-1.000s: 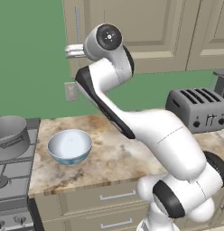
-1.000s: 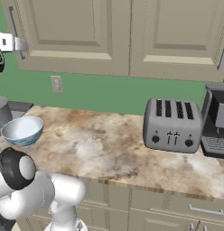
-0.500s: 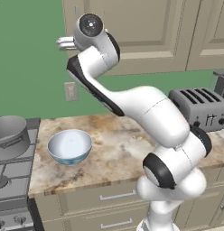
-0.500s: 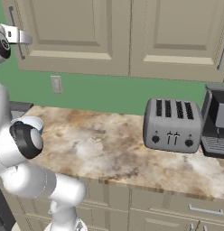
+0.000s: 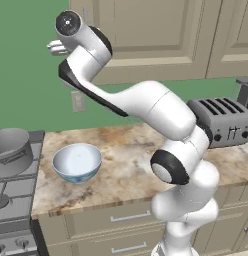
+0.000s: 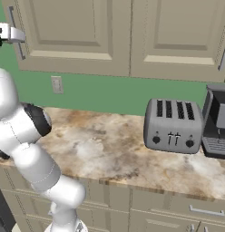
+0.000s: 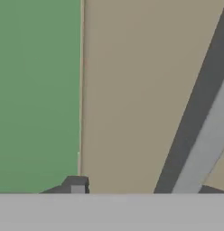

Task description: Open the cabinet and move the ladle to the pot. Then close the cabinet.

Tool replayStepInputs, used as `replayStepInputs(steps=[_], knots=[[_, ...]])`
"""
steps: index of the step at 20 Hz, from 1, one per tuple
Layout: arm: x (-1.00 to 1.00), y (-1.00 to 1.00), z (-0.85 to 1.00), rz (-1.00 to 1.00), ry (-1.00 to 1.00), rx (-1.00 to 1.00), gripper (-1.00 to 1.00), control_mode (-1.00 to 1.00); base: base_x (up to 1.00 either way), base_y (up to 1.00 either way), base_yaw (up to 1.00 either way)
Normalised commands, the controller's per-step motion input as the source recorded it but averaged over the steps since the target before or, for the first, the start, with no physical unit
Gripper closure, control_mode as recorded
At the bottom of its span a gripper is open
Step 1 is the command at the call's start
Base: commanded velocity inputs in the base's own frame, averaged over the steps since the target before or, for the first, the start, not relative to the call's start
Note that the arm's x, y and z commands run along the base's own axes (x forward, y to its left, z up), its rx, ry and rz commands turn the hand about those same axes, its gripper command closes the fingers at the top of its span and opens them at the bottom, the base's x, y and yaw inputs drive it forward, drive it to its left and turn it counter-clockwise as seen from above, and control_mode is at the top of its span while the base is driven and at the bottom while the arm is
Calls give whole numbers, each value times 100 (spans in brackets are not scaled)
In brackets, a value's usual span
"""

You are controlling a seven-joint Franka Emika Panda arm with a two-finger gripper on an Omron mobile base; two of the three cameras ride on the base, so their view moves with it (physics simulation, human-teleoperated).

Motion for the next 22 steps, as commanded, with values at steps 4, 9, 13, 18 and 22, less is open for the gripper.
replayStepInputs(steps=[4,9,13,18,22], knots=[[59,4,-33,-9,0,-8,100,-100,0,0,0],[63,-15,-81,-6,0,-10,100,-100,0,0,0],[79,-39,-96,-2,0,-5,100,-100,0,0,0],[31,-82,-100,-12,-5,-3,100,-100,0,0,0],[0,-100,-100,-22,-11,0,100,-100,0,0,0]])
